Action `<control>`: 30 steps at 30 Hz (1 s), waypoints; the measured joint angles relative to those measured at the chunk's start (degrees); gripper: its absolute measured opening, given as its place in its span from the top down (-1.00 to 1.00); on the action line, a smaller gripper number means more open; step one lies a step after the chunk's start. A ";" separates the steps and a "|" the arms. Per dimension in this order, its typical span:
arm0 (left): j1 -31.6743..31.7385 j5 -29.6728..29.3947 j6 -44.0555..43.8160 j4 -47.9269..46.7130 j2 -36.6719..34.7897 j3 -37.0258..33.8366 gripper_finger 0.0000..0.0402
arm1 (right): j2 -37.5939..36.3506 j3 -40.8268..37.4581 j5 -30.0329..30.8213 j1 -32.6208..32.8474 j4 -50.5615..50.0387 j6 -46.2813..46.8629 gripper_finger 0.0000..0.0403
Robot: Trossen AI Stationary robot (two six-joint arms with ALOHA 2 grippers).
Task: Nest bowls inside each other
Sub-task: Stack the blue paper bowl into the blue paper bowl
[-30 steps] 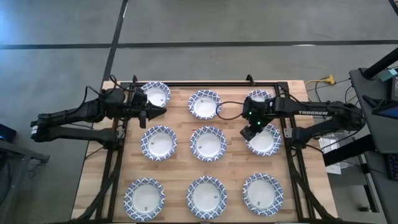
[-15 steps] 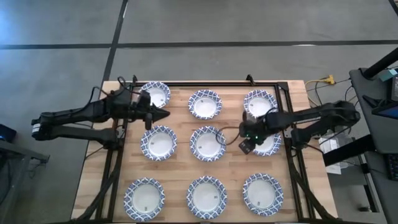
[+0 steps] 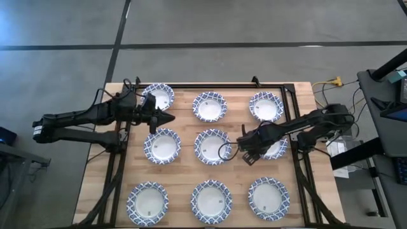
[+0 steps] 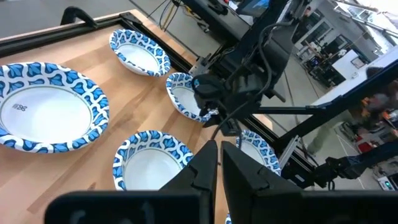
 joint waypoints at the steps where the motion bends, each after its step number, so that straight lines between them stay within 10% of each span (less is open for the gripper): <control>1: 0.00 0.07 0.00 0.00 -0.02 0.00 0.97 | 0.42 0.00 -0.02 -0.01 0.01 -0.29 0.25; 16: 0.00 0.24 0.02 0.01 0.02 -0.23 0.97 | -4.84 0.00 -0.39 0.02 0.06 -1.92 0.91; 30: 0.00 0.26 0.43 0.04 -0.06 -0.77 0.97 | -22.89 0.02 -0.69 0.02 18.34 -6.81 0.94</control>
